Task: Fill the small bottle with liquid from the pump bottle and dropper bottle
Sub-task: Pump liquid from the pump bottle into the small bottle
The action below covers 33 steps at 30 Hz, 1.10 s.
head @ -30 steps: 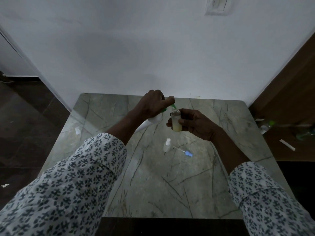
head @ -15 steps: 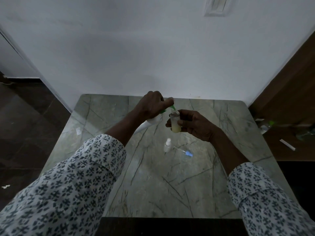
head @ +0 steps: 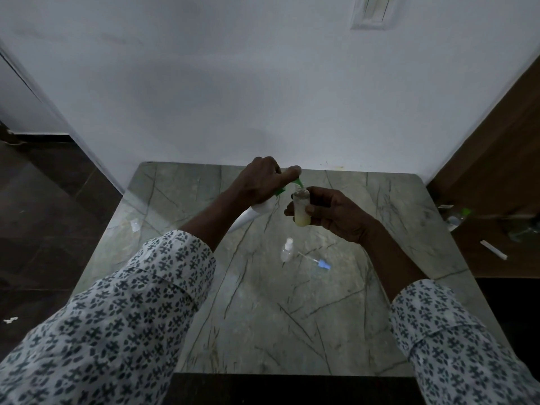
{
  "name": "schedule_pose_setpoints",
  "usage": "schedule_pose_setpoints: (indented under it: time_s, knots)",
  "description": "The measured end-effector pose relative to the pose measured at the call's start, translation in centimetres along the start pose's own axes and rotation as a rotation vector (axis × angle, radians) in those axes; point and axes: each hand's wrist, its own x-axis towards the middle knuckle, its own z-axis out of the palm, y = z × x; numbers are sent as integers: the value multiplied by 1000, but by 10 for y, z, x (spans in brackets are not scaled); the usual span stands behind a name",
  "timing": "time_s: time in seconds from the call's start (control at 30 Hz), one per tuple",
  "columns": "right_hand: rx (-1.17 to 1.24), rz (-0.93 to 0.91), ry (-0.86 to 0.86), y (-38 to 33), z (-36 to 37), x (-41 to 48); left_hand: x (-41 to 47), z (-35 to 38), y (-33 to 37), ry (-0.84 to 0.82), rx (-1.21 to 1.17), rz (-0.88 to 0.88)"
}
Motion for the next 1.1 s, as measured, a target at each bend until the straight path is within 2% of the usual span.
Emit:
schedule_pose_setpoints:
  time_s: [1.1]
  knots:
    - [50, 15, 8, -4, -15, 17, 20, 3, -3, 27, -10, -13]
